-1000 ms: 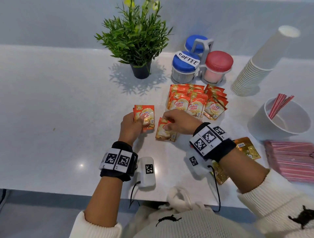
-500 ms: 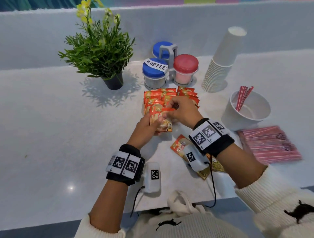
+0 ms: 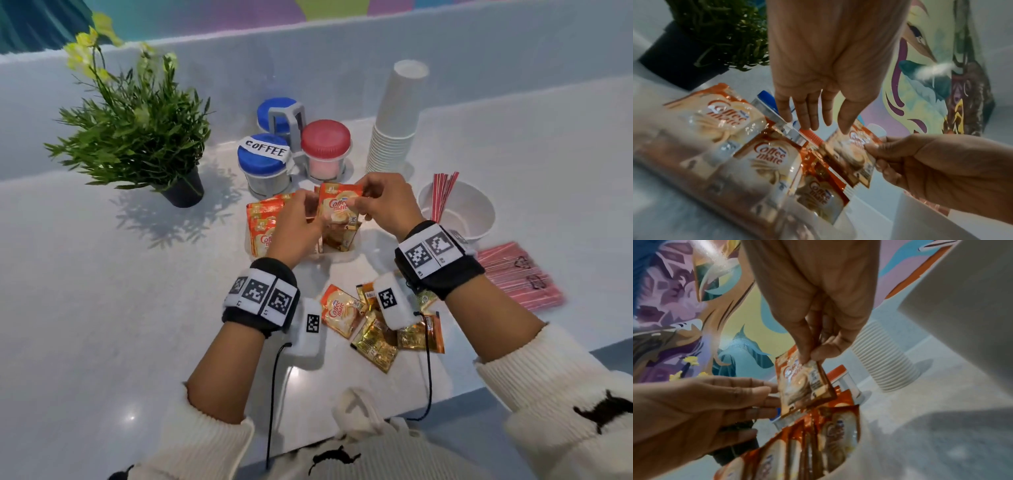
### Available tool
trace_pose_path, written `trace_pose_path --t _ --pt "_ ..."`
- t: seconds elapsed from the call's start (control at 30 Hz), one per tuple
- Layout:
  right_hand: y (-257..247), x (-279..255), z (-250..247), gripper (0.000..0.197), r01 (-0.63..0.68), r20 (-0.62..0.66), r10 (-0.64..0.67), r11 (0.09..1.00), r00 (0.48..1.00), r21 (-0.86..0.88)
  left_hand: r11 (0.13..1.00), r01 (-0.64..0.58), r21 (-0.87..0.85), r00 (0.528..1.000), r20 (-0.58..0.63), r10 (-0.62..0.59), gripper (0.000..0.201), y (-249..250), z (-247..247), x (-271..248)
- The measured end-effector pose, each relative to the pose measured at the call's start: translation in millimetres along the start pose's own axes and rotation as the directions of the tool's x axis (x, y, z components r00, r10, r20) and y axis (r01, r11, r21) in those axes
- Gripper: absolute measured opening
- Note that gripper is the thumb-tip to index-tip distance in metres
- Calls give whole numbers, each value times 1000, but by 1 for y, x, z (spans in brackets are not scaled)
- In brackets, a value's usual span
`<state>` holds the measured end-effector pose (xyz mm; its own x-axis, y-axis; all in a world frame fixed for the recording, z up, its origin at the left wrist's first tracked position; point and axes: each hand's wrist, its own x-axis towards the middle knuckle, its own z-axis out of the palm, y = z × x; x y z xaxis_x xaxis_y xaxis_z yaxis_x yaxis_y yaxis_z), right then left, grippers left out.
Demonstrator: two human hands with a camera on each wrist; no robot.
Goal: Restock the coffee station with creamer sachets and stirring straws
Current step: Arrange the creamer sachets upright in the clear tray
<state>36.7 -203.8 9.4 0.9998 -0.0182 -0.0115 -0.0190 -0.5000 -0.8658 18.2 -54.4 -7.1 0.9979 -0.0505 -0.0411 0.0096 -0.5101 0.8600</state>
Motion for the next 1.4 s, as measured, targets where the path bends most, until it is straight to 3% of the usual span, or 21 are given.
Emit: trace_pose_path --t 0.13,0.23,0.33,0.47,0.57,0.73,0.9,0.97,1.07,1.2,1.4 --pt "17 10 -1 10 -41 -72 36 996 997 -77 955 -15 295 999 -33 25 45 -7 -1 19" --pt "29 8 12 7 -95 8 98 976 995 -194 887 19 462 999 34 -39 64 -18 3 24" --pt "35 6 24 7 -62 89 96 942 991 -329 822 8 569 995 75 -61 74 -31 10 24" --pt "31 11 22 7 39 157 32 901 987 -432 791 -16 612 999 48 -17 77 -38 15 25" --pt "24 16 21 21 127 156 -59 873 986 -472 782 -15 623 999 46 -18 75 -39 16 25" --pt "21 15 27 21 301 286 -173 811 943 -502 777 4 629 999 24 -25 76 -40 16 25" --pt "28 18 27 20 308 283 -186 816 941 -489 760 14 649 1000 -29 6 89 -45 22 25" --pt "33 19 26 29 254 215 -169 844 962 -472 759 17 651 999 -38 10 93 -46 25 24" --pt "39 19 24 64 182 167 -128 910 978 -373 753 26 657 999 -45 5 97 -45 27 25" --pt "45 22 26 107 193 324 -56 891 944 -411 754 41 655 999 -47 -13 98 -45 29 26" --pt "39 32 33 110 274 390 -68 819 918 -504 746 30 665 1000 -24 -19 99 -44 29 26"
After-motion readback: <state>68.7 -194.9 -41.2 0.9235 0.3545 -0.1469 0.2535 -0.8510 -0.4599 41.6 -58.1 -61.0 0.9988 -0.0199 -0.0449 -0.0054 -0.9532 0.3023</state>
